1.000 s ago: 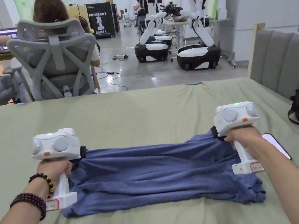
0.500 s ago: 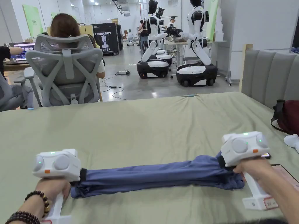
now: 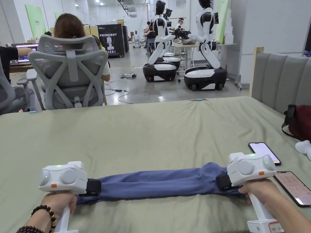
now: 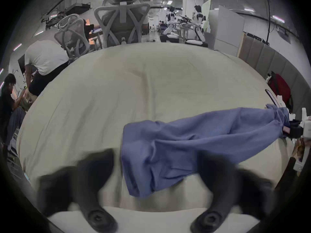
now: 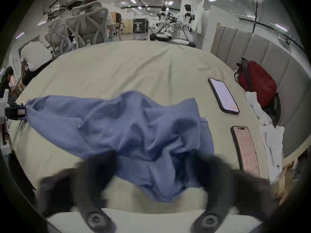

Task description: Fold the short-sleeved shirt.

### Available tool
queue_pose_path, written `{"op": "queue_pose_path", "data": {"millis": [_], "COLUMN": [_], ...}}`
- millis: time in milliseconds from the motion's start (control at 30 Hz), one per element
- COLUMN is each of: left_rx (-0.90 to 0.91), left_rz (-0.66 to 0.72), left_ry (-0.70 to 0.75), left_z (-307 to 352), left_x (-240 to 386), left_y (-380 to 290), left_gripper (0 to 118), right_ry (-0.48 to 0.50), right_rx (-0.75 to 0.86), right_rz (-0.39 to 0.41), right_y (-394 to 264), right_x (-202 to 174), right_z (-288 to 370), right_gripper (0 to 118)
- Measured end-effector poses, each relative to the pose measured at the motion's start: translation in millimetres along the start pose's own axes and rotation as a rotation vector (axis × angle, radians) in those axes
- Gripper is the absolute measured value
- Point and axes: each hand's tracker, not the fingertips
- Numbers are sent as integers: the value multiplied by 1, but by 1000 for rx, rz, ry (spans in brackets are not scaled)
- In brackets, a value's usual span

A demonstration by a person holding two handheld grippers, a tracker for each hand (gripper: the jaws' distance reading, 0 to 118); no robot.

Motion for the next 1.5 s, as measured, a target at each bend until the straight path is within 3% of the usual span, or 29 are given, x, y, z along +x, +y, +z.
{"op": "queue_pose_path", "data": {"millis": [33,67,133,167,200,267,300,600,633,700,733,833,967,1000,1033,1100,1167,1233,1367,1500], "left_rx": [15,87,59,59,70,105,119,143,142,112,98,113,61,48,45,20,25,31,37,69], "left_rz": [-8,-25,-32,-35,-44,-48,-39,31,38,54,61,74,65,62,64,47,24,-7,-24,61], "left_ry": [9,11,22,24,18,12,15,14,7,-41,-58,-86,-111,-131,-137,-98,-99,-85,-96,-132], "left_z": [3,4,6,8,15,21,21,22,19,9,6,-7,-30,-35,-41,-53,-47,-38,-39,-34], "left_x": [1,-7,-11,-13,-11,-15,-18,-35,-39,-45,-46,-48,-38,-36,-33,-26,-23,-20,-24,-42], "left_y": [1,5,14,18,17,21,22,10,9,6,3,-2,-9,-8,-11,-19,-13,-5,0,-1], "left_gripper": [112,106,105,97,81,8,0,2,27,93,118,97,96,92,80,75,54,15,14,13], "right_ry": [-6,-12,-20,-20,-17,-4,-7,29,38,42,42,53,52,56,58,56,52,50,58,71], "right_rx": [-1,34,81,97,125,162,168,207,206,205,205,195,171,166,163,157,150,142,136,141], "right_rz": [3,9,23,25,24,25,26,26,26,31,34,26,44,47,49,49,48,48,41,50], "right_y": [1,3,6,9,11,14,16,18,18,20,20,20,19,18,18,18,17,17,15,16], "right_x": [-2,-5,-11,-13,-15,-17,-20,-30,-31,-35,-36,-40,-44,-44,-45,-45,-44,-43,-44,-48], "right_z": [2,7,20,24,28,40,41,56,56,59,57,55,46,45,44,44,42,41,39,42], "right_gripper": [118,112,100,92,76,14,0,0,0,0,0,0,0,0,0,0,0,0,0,0]}}
